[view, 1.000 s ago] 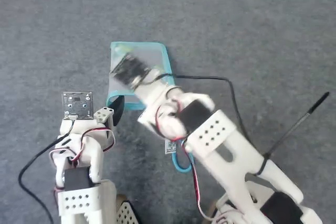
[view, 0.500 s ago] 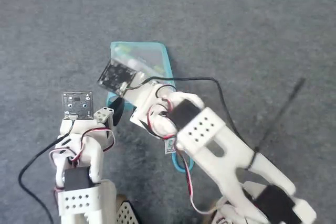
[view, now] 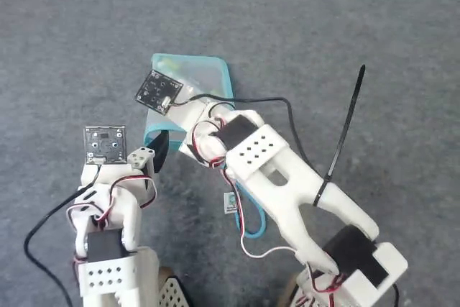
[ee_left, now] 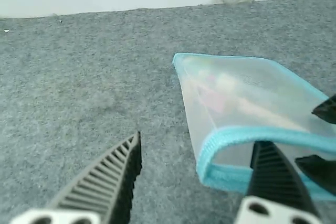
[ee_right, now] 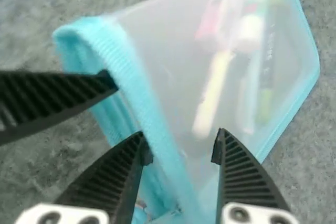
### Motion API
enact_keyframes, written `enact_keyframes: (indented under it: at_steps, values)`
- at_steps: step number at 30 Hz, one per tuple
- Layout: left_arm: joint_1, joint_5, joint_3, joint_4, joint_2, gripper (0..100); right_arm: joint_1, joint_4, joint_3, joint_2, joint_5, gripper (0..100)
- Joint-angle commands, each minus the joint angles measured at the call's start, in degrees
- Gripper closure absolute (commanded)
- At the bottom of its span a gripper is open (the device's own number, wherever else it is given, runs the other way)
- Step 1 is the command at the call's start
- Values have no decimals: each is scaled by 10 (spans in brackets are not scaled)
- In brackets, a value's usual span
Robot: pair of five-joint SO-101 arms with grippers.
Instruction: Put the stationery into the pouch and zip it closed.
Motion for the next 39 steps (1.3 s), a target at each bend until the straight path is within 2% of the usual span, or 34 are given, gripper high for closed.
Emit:
enact_keyframes:
  at_steps: [1,3,4,5,8,12,16,19,21,25,30,32,39]
  values:
    - [6,5,-30,-8,0,683,8,-11,-48,-1,8,872]
    - [6,5,-30,-8,0,683,16,-11,-63,1,8,989]
    - [5,5,-29,-8,0,683,22,-11,-69,0,7,997]
    - [4,5,-29,-8,0,683,29,-7,-70,-3,7,974]
    - [3,4,-27,-8,0,683,44,7,-73,-21,-16,987]
    - [2,4,-27,-8,0,683,36,76,-71,-72,-12,991]
    - [2,4,-27,-8,0,683,11,137,-61,-138,29,991]
    - [2,4,-27,-8,0,692,2,136,-32,-190,55,991]
    - [6,4,-26,-8,0,720,2,135,-12,-213,55,991]
    - [7,6,-17,-11,-4,844,2,140,27,-229,60,983]
    - [7,7,-17,-11,-4,991,2,146,59,-233,39,861]
    - [4,7,-17,-11,-4,988,4,161,61,-235,31,830]
    - [3,8,-20,-11,-4,988,6,160,122,-403,33,869]
